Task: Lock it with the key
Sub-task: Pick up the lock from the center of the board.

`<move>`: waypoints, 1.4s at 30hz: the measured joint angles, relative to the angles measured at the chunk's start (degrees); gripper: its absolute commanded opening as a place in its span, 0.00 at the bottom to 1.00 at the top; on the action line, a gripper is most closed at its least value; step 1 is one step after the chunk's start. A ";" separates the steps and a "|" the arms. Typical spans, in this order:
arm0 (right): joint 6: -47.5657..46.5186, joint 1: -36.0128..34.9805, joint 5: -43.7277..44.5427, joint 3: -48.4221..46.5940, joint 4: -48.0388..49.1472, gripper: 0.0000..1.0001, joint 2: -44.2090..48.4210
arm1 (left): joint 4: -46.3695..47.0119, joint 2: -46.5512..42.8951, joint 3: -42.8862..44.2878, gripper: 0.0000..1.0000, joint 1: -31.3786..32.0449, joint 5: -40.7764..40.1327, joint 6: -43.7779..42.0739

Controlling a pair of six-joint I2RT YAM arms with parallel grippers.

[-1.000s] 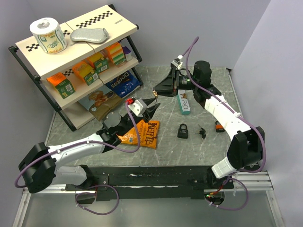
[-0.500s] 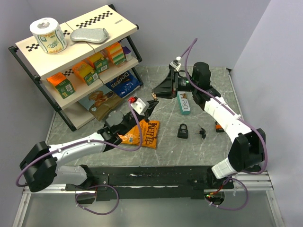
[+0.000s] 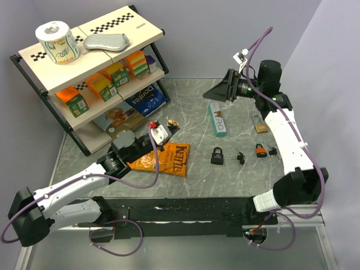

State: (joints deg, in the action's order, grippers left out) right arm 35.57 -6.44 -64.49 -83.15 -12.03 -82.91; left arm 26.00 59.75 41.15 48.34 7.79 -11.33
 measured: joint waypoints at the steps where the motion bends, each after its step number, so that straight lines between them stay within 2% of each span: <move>1: -5.75 0.02 0.96 -2.19 -4.02 0.99 0.50 | -1.44 -0.68 0.00 0.01 0.00 0.13 -1.99; 4: -18.62 -1.14 1.77 -3.69 -14.27 0.97 4.24 | -4.20 -2.43 -1.11 0.01 0.15 -0.46 -10.99; 6: -22.14 -2.01 1.25 -3.17 -19.21 0.96 6.40 | -2.51 -2.93 -3.61 0.01 0.39 -2.64 -18.40; 9: -21.24 -3.06 0.61 1.03 -19.65 0.97 8.37 | 0.61 -1.18 -5.86 0.01 0.57 -7.52 -28.37; 12: -15.06 -4.37 0.00 8.55 -15.34 0.97 9.60 | 4.96 2.75 -6.23 0.01 0.55 -11.32 -38.58; 14: -12.92 -5.57 0.24 10.12 -14.51 0.97 8.98 | 2.93 3.41 -5.62 0.01 0.42 -11.08 -41.59; 16: -14.64 -7.26 1.49 9.09 -15.23 0.97 7.87 | -7.74 3.45 -0.90 0.01 -0.33 -6.71 -41.35; 23: -31.06 -9.18 5.03 3.96 -20.76 0.97 8.15 | -49.96 11.76 33.11 0.01 -2.47 23.30 -30.75; 27: -36.72 -8.66 5.70 6.82 -22.27 0.99 10.05 | -65.77 18.82 40.41 0.01 -4.94 34.64 -27.93; 32: -45.94 -7.69 5.75 10.86 -24.90 0.99 14.36 | -86.77 31.78 50.58 0.01 -9.11 42.34 -29.73; 37: -60.81 -7.96 4.07 11.30 -29.75 0.91 18.58 | -97.04 36.44 52.89 0.01 -9.18 44.92 -29.64; 39: -66.95 -9.60 4.13 11.47 -32.09 0.86 20.20 | -99.14 36.35 52.92 0.01 -9.18 45.66 -29.20; 42: -73.53 -14.10 5.09 12.00 -34.82 0.85 21.73 | -100.94 36.35 52.98 0.01 -9.14 46.97 -27.69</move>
State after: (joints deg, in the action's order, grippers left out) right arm -37.95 -20.53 -59.40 -71.16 -46.85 -61.19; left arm -74.94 96.09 94.13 39.20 54.76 -39.03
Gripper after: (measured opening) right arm 0.860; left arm 0.044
